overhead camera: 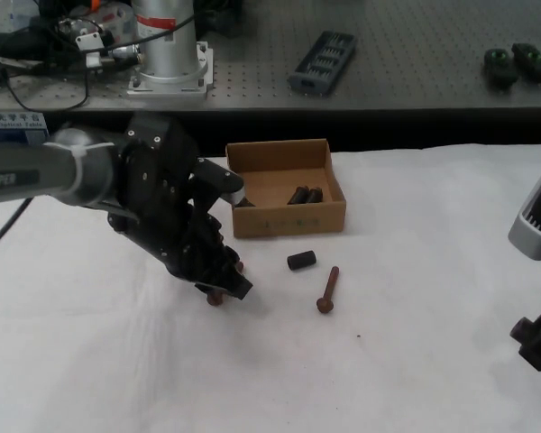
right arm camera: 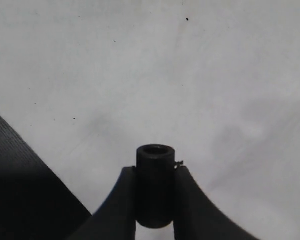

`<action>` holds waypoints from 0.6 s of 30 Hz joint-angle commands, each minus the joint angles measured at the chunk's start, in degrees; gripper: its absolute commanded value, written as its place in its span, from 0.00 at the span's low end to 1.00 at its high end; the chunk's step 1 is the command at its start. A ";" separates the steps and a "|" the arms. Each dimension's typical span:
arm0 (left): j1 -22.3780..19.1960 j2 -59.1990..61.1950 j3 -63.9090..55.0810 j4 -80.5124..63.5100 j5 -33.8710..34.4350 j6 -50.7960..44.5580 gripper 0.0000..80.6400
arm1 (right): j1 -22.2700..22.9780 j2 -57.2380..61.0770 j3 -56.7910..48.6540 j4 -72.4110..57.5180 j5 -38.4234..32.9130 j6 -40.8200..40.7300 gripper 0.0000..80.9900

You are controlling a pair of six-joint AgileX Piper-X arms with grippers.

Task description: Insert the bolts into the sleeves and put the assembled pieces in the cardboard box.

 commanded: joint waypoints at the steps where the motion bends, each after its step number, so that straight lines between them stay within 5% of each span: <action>1: -0.16 3.10 -2.98 0.64 -4.17 1.00 0.34 | -0.32 -0.56 -0.22 -0.68 -1.59 0.50 0.03; 12: -0.16 5.06 -3.22 2.70 -5.06 1.00 0.32 | -0.32 -0.56 -0.22 -1.53 -1.58 0.51 0.03; 18: -0.16 5.04 -3.22 4.98 -5.62 1.00 0.21 | -1.15 -0.56 -0.22 -1.50 -1.58 0.67 0.03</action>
